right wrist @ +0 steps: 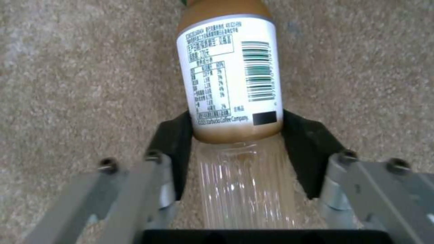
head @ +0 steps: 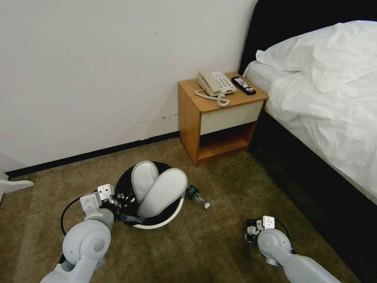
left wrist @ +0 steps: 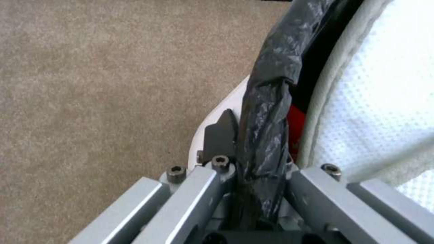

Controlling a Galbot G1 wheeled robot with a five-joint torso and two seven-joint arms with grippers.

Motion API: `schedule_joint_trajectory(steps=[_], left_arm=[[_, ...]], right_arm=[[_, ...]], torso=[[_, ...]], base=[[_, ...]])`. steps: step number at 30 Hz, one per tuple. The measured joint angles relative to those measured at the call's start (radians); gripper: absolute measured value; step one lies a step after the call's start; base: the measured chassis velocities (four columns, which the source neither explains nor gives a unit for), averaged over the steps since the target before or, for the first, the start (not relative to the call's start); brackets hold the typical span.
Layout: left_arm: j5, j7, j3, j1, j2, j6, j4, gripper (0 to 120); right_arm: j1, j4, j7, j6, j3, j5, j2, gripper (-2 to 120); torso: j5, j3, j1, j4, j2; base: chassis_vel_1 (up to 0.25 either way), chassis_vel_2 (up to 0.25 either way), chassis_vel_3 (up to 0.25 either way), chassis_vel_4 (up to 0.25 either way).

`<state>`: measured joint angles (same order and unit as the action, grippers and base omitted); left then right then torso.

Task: Pick up the trash bin, then pick up the garbage from the floor and place it into the trash bin.

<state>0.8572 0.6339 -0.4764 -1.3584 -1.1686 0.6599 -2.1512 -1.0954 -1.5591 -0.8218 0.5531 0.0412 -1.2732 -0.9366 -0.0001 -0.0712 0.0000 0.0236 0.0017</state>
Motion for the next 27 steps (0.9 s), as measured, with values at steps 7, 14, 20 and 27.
schedule_joint_trajectory(steps=[7,14,20,27], left_arm=[[-0.005,0.0,0.007,-0.008,-0.007,0.0,-0.011,2],[-0.01,0.001,0.027,-0.014,-0.019,0.0,-0.019,2],[0.025,0.008,0.04,-0.024,-0.011,0.016,-0.034,2],[0.122,0.06,0.042,-0.054,0.014,0.043,-0.083,2]], right_arm=[[-0.008,-0.03,-0.005,-0.005,-0.002,-0.002,0.007,31],[-0.026,-0.083,-0.018,-0.014,-0.02,-0.001,0.025,22],[-0.054,-0.24,-0.042,-0.031,-0.045,0.004,0.078,22],[-0.048,-0.513,-0.063,-0.054,-0.068,0.024,0.211,22]], torso=[[0.0001,0.0,0.0,0.0,0.0],[0.0,0.0,0.0,0.0,0.0],[0.0001,0.0,0.0,0.0001,0.0],[0.0,0.0,0.0,-0.0003,0.0]], base=[[0.0,0.0,0.0,0.0],[0.0,0.0,0.0,0.0],[0.0,0.0,0.0,0.0],[0.0,0.0,0.0,0.0]])
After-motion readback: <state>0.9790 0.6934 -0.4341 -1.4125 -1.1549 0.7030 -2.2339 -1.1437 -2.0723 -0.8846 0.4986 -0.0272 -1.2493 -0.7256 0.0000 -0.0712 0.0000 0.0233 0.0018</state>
